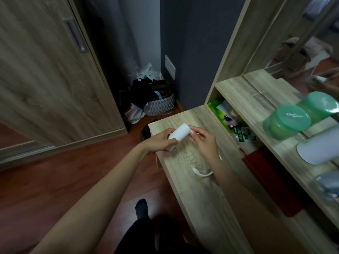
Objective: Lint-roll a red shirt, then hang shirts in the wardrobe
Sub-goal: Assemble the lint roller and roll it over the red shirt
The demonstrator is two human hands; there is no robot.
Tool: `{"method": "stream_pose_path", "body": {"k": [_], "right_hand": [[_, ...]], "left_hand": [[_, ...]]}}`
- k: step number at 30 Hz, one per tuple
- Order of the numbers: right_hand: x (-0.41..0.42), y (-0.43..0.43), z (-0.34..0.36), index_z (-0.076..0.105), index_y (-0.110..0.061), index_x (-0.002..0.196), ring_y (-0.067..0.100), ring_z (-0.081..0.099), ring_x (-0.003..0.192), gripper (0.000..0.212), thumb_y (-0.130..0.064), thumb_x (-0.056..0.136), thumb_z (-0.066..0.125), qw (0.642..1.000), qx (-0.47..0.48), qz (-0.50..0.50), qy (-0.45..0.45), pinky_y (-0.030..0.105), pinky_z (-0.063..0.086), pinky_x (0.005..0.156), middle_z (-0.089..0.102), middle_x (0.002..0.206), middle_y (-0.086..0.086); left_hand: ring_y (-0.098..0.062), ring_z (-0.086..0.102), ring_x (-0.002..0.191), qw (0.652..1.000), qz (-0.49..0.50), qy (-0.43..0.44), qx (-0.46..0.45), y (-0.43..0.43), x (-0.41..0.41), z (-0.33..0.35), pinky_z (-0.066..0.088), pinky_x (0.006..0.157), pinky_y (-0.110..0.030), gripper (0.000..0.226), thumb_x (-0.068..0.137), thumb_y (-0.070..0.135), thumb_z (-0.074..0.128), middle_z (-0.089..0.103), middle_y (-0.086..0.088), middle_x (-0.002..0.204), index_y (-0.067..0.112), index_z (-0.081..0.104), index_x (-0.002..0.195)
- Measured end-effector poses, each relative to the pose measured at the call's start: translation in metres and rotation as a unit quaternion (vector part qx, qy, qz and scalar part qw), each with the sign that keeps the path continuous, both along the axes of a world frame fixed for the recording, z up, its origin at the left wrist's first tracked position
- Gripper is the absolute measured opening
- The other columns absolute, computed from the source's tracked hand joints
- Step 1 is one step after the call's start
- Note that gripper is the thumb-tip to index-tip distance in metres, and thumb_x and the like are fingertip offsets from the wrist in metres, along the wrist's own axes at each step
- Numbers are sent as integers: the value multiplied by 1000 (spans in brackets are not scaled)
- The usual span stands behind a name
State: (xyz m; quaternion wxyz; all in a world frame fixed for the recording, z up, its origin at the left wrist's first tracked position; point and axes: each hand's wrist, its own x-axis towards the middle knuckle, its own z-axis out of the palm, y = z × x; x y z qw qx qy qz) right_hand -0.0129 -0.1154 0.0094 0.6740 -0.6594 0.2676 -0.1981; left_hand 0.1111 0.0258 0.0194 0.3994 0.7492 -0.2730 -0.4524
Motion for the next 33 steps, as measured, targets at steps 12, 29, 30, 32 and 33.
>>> {"method": "stream_pose_path", "body": {"k": [12, 29, 30, 32, 33], "right_hand": [[-76, -29, -47, 55, -6, 125, 33, 54, 111, 45, -37, 92, 53, 899, -269, -117, 324, 47, 45, 94, 56, 121, 16], [-61, -6, -23, 62, -5, 105, 27, 60, 80, 28, -24, 98, 43, 912, -276, -107, 285, 29, 38, 64, 64, 85, 12], [-55, -3, -15, 62, -6, 101, 25, 58, 73, 28, -25, 99, 43, 919, -281, -91, 259, 28, 36, 60, 60, 78, 10], [-45, 1, -2, 63, -7, 99, 23, 54, 65, 28, -27, 99, 42, 924, -308, -59, 218, 29, 35, 57, 56, 69, 7], [-41, 3, 3, 63, -8, 102, 23, 54, 65, 29, -27, 99, 42, 923, -324, -46, 205, 30, 36, 58, 56, 68, 7]], "left_hand": [[-22, 61, 83, 993, 78, 87, -25, -11, -31, -28, 46, 66, -33, 48, 98, 44, 52, 63, -7, 96, 8, 43, 129], [-15, 63, 88, 977, 175, 106, -64, -4, -41, -10, 55, 60, -23, 43, 98, 33, 56, 58, -4, 107, 30, 33, 134], [-13, 63, 86, 973, 190, 111, -72, -3, -40, -8, 54, 58, -22, 43, 98, 33, 56, 59, -3, 105, 30, 34, 135], [-14, 64, 86, 965, 212, 127, -83, -3, -39, -3, 54, 57, -22, 43, 98, 34, 57, 60, -4, 105, 30, 36, 135], [-15, 65, 87, 963, 218, 137, -86, -4, -39, -1, 55, 59, -25, 41, 97, 35, 57, 61, -5, 106, 31, 37, 133]]}}
